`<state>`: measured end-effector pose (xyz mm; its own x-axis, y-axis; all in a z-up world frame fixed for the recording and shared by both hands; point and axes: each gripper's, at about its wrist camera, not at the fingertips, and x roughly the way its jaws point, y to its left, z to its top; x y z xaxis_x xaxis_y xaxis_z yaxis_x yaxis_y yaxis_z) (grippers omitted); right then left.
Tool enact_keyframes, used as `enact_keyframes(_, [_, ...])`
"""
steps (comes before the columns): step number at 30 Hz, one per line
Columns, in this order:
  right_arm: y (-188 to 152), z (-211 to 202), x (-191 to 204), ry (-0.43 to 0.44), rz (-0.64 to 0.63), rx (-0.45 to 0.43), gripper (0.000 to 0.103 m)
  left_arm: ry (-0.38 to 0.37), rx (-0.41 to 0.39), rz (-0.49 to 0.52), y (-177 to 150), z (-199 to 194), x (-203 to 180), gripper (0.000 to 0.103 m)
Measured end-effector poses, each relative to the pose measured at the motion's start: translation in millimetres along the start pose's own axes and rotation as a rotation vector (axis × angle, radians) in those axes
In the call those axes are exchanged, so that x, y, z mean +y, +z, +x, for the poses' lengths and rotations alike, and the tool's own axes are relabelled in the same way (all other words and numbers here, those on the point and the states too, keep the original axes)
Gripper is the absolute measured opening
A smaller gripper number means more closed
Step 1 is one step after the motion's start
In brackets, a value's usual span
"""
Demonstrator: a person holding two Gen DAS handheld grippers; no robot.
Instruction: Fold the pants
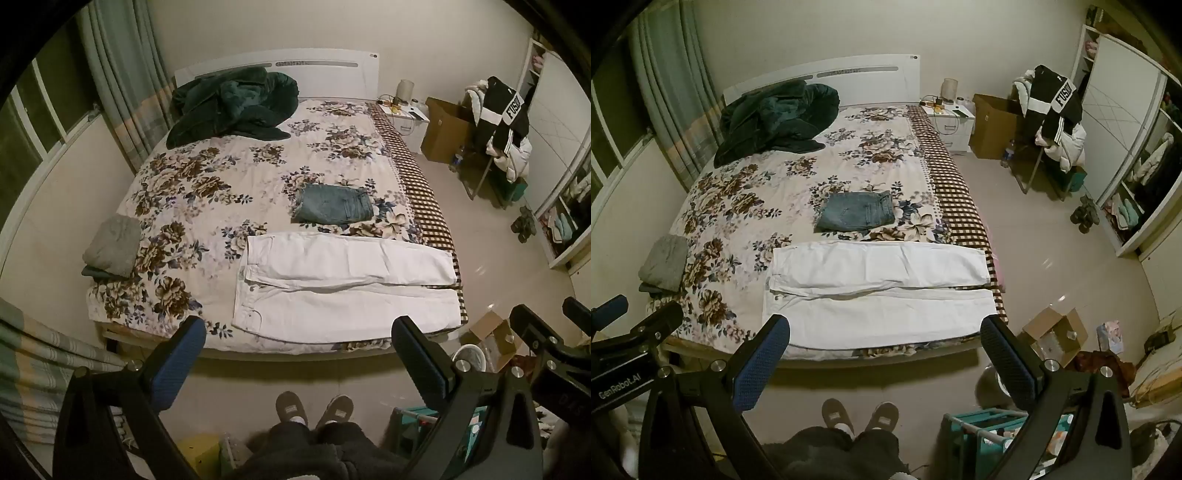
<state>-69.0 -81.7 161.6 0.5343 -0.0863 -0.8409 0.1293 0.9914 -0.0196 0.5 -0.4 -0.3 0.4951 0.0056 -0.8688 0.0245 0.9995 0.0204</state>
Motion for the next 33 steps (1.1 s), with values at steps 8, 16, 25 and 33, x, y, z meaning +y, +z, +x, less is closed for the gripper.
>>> enact_keyframes(8, [0.1,-1.7,0.1,0.002,0.0,0.002,0.103,-0.006,-0.007,-0.003,-0.2,-0.3,0.4,0.103])
enact_keyframes(16, [0.4,-4.9,-0.4,0.005,-0.001,0.003,0.103,-0.004,-0.015,-0.005,0.4,0.1,0.2,0.103])
enact_keyframes(25, [-0.1,-4.3,1.1,-0.003,-0.002,0.001,0.103,-0.008,-0.018,-0.003,0.6,0.1,0.6,0.103])
enact_keyframes(33, [-0.2,-5.0,1.6,0.0,-0.003,0.001,0.103,-0.007,-0.023,-0.003,0.5,0.1,0.4,0.103])
